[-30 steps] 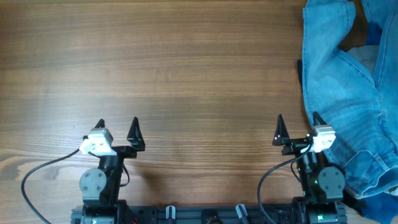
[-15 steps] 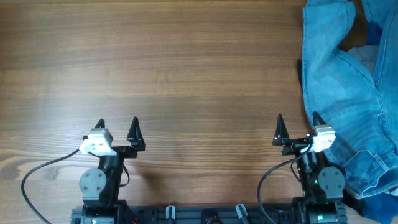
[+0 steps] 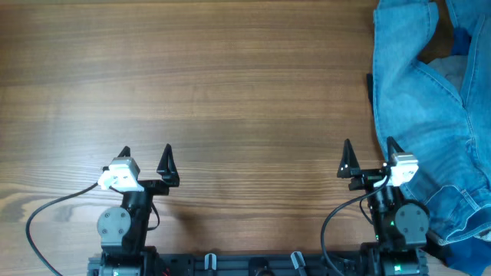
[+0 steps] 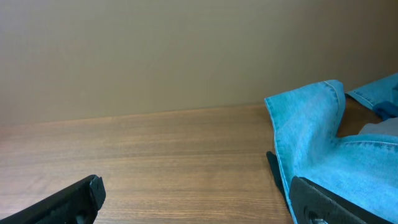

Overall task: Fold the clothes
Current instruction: 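Reach the right gripper over the crumpled blue jeans and grasp them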

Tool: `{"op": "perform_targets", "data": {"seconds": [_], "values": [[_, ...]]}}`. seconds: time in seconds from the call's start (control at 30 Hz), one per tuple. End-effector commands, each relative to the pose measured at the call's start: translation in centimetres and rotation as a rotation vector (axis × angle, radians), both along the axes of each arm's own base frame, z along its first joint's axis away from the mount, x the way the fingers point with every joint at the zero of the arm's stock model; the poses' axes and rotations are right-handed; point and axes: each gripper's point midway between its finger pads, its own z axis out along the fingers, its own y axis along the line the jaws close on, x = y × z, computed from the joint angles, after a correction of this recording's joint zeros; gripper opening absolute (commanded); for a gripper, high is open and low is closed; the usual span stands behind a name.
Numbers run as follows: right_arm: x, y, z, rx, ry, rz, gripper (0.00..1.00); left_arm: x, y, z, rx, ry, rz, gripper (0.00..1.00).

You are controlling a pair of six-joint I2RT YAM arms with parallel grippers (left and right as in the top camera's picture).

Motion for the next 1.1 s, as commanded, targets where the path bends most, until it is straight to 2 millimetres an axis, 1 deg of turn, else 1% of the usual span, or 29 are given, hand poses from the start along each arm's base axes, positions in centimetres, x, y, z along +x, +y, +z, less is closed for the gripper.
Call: {"op": "perform_targets", "data": {"seconds": [0.0, 0.07, 0.13, 0.17, 0.23, 0.37, 0.47, 0.6, 0.7, 0.77, 0.83, 0.9, 0.97, 1.07], "values": [[0.3, 0.3, 2.1, -0.003, 0.007, 0.015, 1.00, 0.0, -0.4, 2.3, -0.014, -0.005, -0.022, 1.00], [0.6, 0.3, 2.6, -0.004, 0.031, 0.015, 1.00, 0.2, -0.5, 2.5, -0.015, 0.027, -0.026, 1.00], [1.2, 0.4, 3.2, -0.004, 0.061, 0.016, 1.00, 0.4, -1.0, 2.6, -0.018, 0.061, -0.054, 1.00], [1.8, 0.4, 3.8, -0.007, 0.102, 0.016, 1.00, 0.8, -1.6, 2.8, -0.026, 0.096, -0.088, 1.00], [2.4, 0.4, 4.0, -0.009, 0.160, 0.016, 1.00, 1.2, -1.8, 3.1, -0.052, 0.140, -0.095, 1.00], [3.6, 0.5, 3.6, -0.017, 0.338, 0.015, 1.00, 2.0, -2.2, 3.5, -0.063, 0.240, -0.117, 1.00], [4.4, 0.0, 2.8, -0.029, 0.488, -0.015, 1.00, 2.4, -2.3, 4.1, -0.067, 0.324, -0.118, 1.00], [5.4, -1.1, 1.1, -0.059, 0.664, -0.077, 1.00, 2.7, -2.3, 4.9, -0.072, 0.431, -0.115, 1.00], [5.9, -1.6, -1.4, -0.057, 0.781, -0.086, 1.00, 2.6, -2.4, 5.3, -0.076, 0.477, -0.117, 1.00], [6.2, -1.2, -3.0, -0.041, 0.836, -0.060, 1.00, 2.6, -2.4, 5.4, -0.077, 0.490, -0.120, 1.00], [6.6, 0.0, -4.7, -0.018, 0.889, 0.009, 1.00, 2.6, -2.4, 5.4, -0.077, 0.490, -0.120, 1.00], [6.6, -0.2, -6.2, -0.032, 0.942, -0.002, 1.00, 2.6, -2.4, 5.4, -0.077, 0.490, -0.119, 1.00], [6.5, -1.7, -7.9, -0.049, 1.003, -0.094, 1.00, 2.6, -2.4, 5.4, -0.077, 0.490, -0.120, 1.00], [5.9, -5.0, -10.0, -0.073, 1.077, -0.320, 1.00, 2.6, -2.4, 5.4, -0.077, 0.490, -0.120, 1.00]]}}
